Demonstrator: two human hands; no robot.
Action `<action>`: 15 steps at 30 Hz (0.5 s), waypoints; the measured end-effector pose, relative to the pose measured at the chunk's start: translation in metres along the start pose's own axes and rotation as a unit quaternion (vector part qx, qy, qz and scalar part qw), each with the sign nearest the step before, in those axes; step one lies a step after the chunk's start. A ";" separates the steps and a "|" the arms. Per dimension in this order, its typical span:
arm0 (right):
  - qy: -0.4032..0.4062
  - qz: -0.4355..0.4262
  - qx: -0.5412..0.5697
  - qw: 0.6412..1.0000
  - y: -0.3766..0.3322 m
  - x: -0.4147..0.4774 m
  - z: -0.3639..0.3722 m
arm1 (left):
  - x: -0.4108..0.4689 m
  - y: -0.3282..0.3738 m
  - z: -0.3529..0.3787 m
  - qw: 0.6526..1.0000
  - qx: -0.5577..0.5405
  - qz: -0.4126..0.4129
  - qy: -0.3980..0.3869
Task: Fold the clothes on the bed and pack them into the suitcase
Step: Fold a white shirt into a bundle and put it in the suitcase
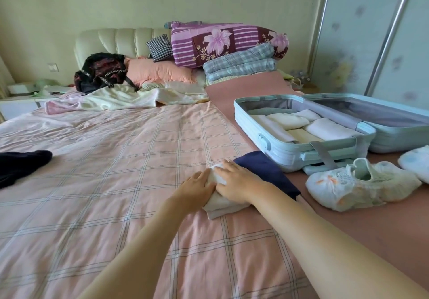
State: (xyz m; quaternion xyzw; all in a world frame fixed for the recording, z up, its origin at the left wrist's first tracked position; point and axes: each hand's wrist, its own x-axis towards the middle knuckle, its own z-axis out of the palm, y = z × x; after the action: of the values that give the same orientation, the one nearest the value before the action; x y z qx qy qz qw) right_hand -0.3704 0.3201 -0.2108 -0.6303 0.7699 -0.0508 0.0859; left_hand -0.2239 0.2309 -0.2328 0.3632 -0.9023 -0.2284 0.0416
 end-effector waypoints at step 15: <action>0.069 -0.090 -0.108 0.988 0.004 -0.028 -0.007 | -0.012 0.004 -0.014 0.976 0.070 0.175 0.110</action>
State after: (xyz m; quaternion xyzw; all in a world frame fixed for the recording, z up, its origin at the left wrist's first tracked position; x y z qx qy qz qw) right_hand -0.3703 0.3483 -0.2026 -0.6973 0.7154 -0.0180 -0.0412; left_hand -0.2149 0.2364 -0.2177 0.2247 -0.9555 -0.1129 0.1540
